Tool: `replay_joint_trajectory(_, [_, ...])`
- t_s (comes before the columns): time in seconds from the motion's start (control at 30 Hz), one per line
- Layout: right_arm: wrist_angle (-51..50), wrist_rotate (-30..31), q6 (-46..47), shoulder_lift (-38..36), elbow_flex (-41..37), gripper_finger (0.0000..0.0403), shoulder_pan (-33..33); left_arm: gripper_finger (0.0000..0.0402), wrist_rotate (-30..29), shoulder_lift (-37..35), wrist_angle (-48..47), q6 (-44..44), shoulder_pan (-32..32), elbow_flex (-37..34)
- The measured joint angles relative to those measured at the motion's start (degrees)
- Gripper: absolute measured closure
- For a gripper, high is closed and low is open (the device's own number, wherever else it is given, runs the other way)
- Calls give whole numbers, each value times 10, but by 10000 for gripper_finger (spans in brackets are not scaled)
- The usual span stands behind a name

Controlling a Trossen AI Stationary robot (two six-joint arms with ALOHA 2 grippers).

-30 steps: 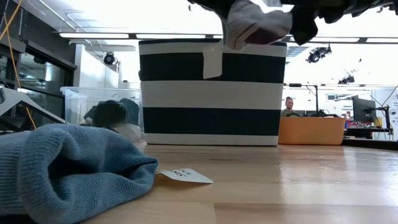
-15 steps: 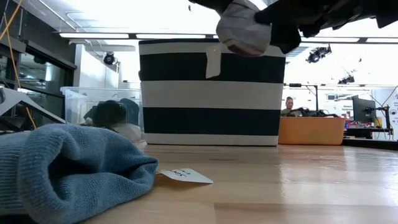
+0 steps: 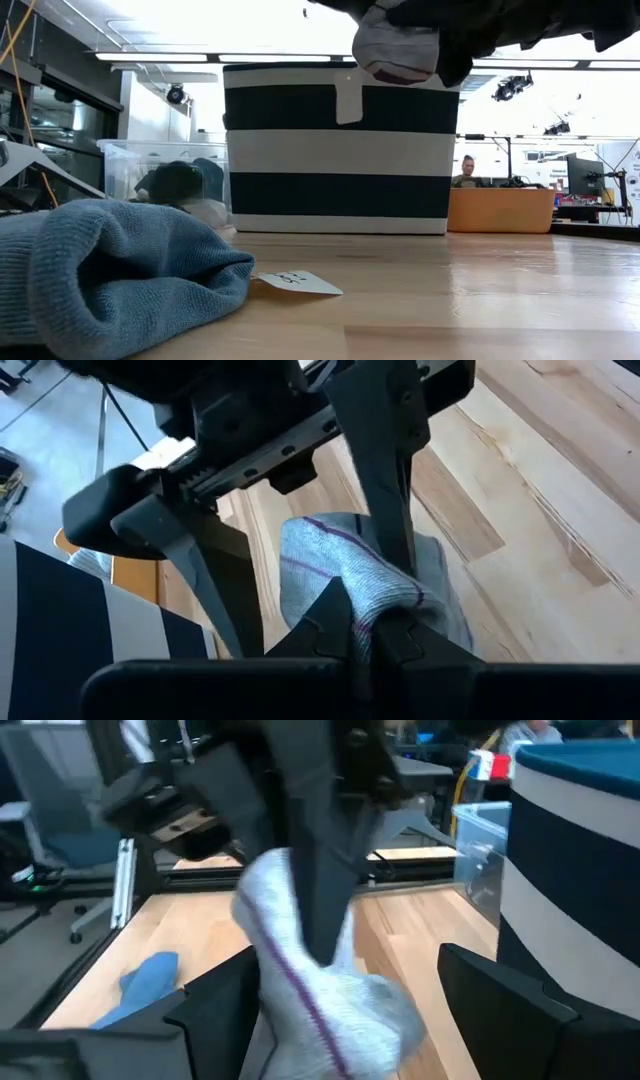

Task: Pick & Place Cloths
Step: Put the gray sock into the yellow bin

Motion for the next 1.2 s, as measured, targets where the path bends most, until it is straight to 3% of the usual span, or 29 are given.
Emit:
replay_joint_trajectory(0.6, [-34,-46,17,0,0,112,-8,401,0,0,23,0,0,0])
replay_joint_trajectory(0.73, [-30,-47,17,0,0,127,-7,401,0,0,26,0,0,0])
replay_joint_trajectory(0.93, [-25,-48,17,-1,0,204,-7,401,0,0,24,-3,0,0])
replay_joint_trajectory(1.2, [-26,-82,6,-1,0,368,-7,396,2,0,24,-16,0,0])
